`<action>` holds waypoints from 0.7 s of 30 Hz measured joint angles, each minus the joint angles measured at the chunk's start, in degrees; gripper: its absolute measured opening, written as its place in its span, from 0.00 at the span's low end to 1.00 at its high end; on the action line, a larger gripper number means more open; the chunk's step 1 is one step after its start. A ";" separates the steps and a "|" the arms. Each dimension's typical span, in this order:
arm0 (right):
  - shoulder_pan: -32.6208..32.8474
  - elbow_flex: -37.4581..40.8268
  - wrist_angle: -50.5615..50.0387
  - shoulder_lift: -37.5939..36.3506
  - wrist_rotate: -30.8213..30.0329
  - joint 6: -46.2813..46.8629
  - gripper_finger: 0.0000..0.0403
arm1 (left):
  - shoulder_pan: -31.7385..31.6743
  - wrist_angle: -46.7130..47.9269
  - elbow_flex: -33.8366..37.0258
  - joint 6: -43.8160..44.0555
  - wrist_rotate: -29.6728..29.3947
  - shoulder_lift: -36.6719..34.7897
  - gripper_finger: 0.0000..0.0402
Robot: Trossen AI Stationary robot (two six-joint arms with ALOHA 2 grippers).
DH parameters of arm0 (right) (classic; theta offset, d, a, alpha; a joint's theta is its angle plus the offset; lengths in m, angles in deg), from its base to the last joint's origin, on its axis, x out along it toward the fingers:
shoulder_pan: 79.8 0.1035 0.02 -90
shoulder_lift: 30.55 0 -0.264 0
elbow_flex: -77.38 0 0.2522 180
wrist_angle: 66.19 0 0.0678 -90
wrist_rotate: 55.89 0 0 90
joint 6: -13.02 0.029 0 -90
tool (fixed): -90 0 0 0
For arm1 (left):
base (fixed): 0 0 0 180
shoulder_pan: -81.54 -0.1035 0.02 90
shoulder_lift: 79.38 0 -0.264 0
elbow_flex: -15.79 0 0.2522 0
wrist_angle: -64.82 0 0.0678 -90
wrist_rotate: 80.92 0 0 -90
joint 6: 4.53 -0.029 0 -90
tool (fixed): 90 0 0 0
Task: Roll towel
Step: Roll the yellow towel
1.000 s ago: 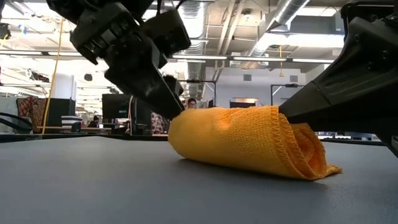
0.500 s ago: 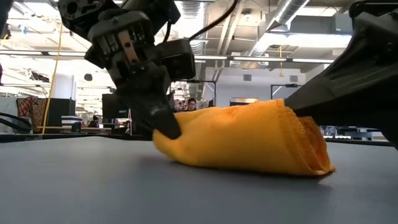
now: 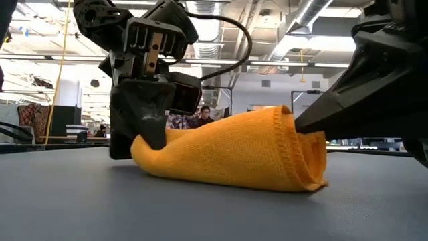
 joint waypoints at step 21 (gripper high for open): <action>-0.98 0.04 -2.67 0.11 3.32 2.46 0.03 | -7.18 -6.39 0.07 -9.23 15.37 -0.11 0.46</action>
